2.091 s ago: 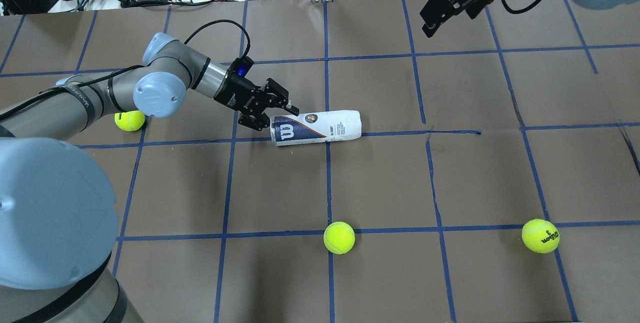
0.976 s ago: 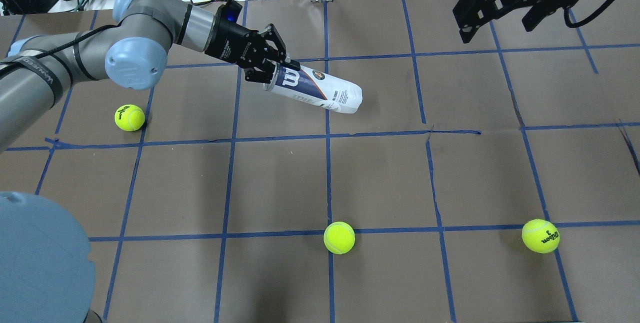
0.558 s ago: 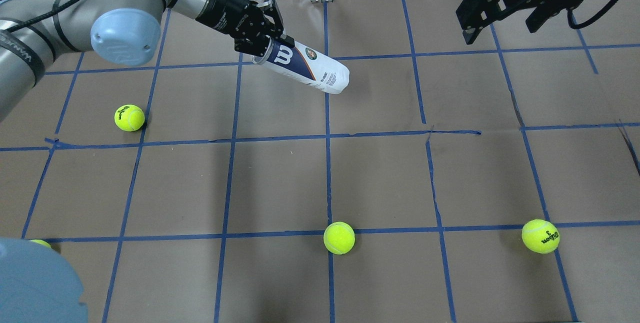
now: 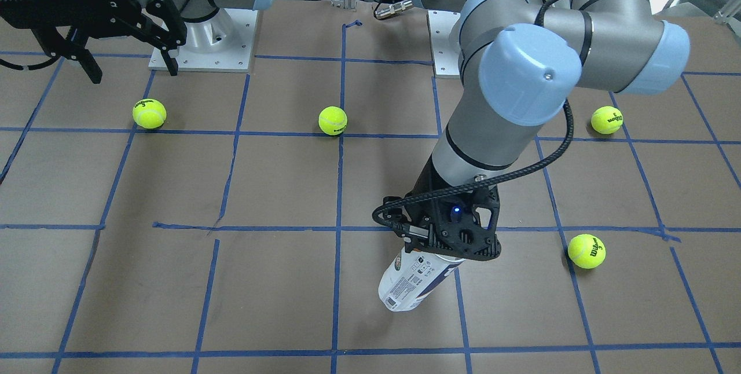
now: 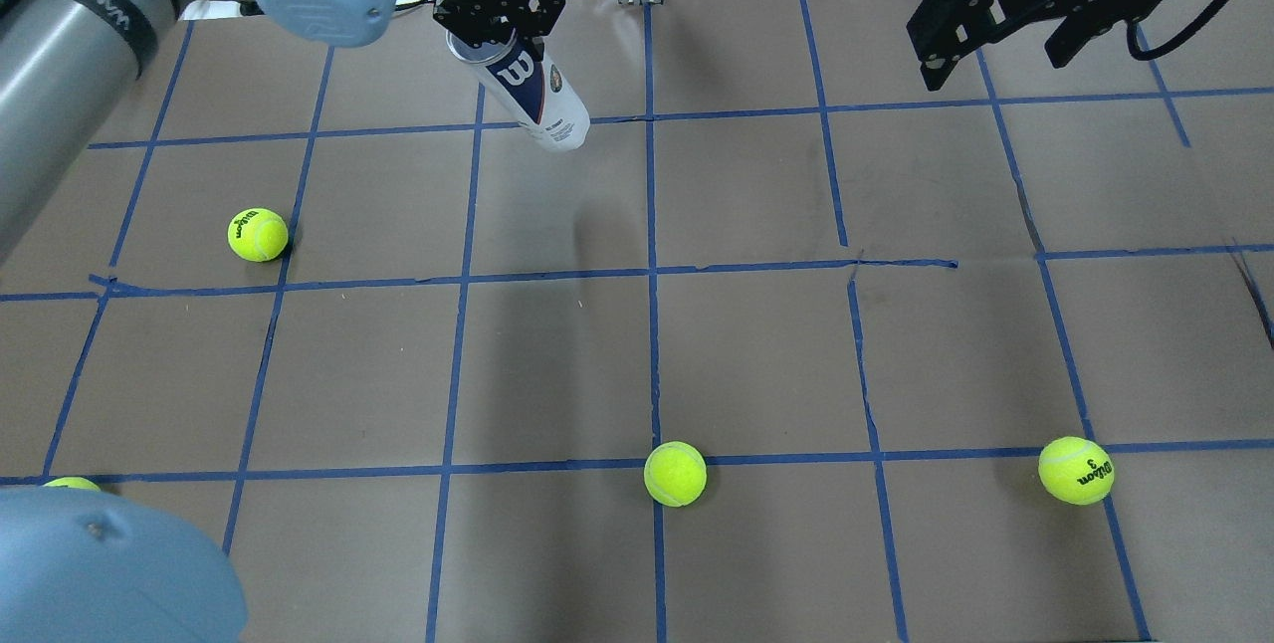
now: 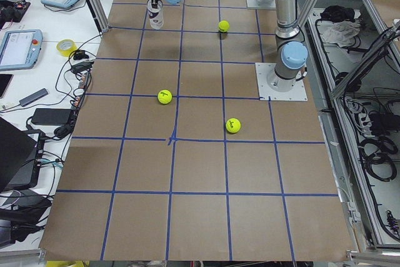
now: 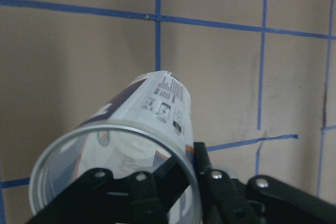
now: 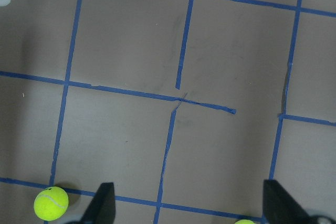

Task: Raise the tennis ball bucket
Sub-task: 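Grasp the can's open end with the left gripper and tilt it upright, then lower the upright can onto the table with the left gripper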

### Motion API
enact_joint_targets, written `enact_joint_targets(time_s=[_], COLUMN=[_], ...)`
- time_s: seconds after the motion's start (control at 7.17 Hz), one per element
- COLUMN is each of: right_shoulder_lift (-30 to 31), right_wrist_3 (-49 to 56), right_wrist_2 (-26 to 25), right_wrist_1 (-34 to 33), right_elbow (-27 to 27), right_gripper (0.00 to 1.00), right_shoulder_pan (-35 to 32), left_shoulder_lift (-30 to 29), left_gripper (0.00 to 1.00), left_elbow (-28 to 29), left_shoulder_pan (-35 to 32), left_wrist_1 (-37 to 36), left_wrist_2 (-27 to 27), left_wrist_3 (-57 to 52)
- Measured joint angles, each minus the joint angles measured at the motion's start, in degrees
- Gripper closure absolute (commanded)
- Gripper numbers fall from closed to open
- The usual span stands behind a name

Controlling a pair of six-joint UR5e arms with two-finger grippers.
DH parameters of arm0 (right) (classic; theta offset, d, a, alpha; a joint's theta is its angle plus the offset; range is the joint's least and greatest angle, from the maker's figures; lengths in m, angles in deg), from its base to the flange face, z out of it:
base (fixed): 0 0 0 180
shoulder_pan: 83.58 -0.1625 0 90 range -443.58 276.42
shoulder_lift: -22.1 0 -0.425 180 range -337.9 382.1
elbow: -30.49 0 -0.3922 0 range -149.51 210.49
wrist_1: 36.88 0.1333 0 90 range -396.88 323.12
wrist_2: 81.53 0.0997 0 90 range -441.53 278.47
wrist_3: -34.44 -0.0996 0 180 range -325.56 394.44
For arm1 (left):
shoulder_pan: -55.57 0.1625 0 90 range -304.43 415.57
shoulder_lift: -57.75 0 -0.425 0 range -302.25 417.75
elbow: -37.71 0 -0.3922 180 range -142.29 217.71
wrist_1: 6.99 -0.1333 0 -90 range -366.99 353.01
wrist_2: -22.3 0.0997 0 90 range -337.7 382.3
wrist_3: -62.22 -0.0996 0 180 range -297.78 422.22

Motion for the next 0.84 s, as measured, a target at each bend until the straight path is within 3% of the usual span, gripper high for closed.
enact_joint_targets(time_s=[0.56, 0.84], right_shoulder_lift=[0.11, 0.15], right_wrist_3=[-4.83, -5.34], right_wrist_2=[0.14, 0.02], right_wrist_1=[0.47, 0.56], right_elbow=[1.5, 1.75], right_gripper=[0.0, 0.0], right_shoulder_pan=[-0.25, -0.25], left_shoulder_lift=[-4.74, -5.63], left_gripper=[1.0, 1.0], left_elbow=[1.9, 1.27], left_shoulder_pan=[-6.66, -7.5], left_wrist_1=[3.32, 4.26], left_wrist_2=[8.54, 9.09], left_wrist_3=[-1.68, -1.87])
